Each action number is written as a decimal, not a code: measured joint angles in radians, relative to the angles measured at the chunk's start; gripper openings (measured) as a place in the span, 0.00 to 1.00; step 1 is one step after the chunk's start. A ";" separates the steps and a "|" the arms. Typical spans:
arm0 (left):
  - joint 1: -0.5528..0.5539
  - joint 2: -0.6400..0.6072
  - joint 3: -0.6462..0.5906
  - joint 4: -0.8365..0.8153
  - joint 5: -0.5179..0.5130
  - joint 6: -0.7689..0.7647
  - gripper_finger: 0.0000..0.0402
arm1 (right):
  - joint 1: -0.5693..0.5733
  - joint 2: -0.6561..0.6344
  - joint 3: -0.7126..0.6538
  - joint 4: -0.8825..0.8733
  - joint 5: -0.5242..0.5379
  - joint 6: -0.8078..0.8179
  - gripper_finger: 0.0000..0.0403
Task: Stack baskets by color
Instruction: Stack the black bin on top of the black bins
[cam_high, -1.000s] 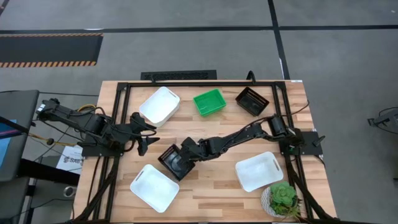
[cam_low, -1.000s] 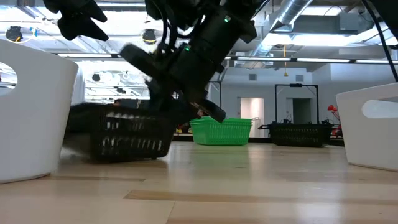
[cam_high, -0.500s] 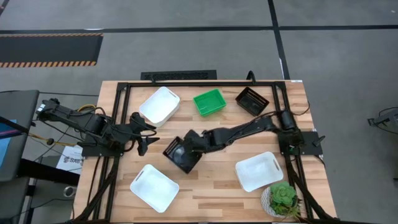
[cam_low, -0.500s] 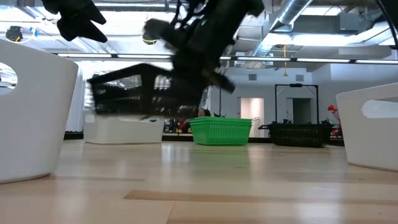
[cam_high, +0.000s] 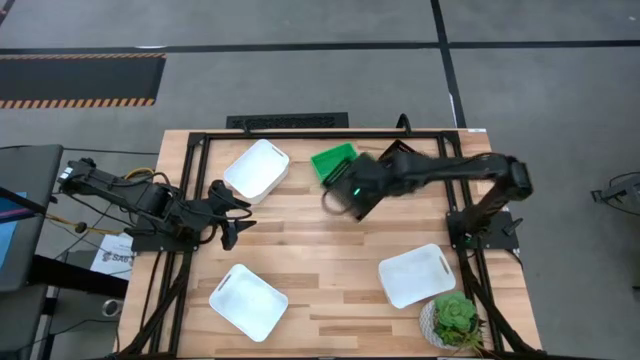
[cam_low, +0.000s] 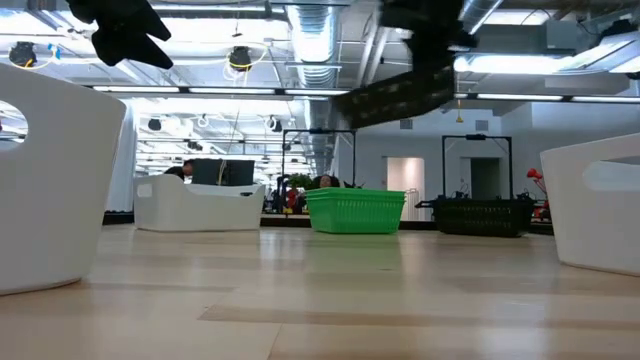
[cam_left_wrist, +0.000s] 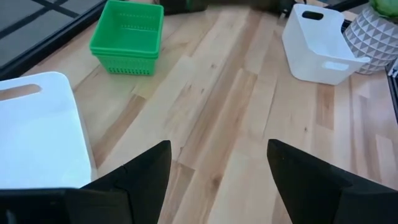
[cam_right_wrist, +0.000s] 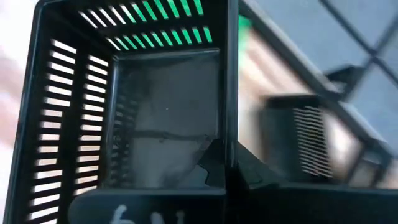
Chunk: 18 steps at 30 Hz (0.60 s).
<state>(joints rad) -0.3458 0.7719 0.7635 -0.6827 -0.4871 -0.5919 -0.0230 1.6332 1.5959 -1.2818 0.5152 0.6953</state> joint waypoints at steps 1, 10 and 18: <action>0.000 0.000 0.000 0.000 -0.003 0.000 0.63 | -0.023 -0.023 0.000 -0.045 0.012 -0.013 0.02; 0.000 0.000 0.000 0.000 -0.024 -0.002 0.63 | -0.342 -0.256 -0.187 -0.085 -0.006 -0.277 0.02; 0.000 0.000 0.000 0.000 -0.026 -0.005 0.63 | -0.634 -0.435 -0.428 0.249 -0.232 -0.616 0.02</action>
<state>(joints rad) -0.3458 0.7721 0.7635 -0.6830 -0.5130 -0.5964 -0.6571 1.1977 1.1676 -1.0328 0.2833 0.0789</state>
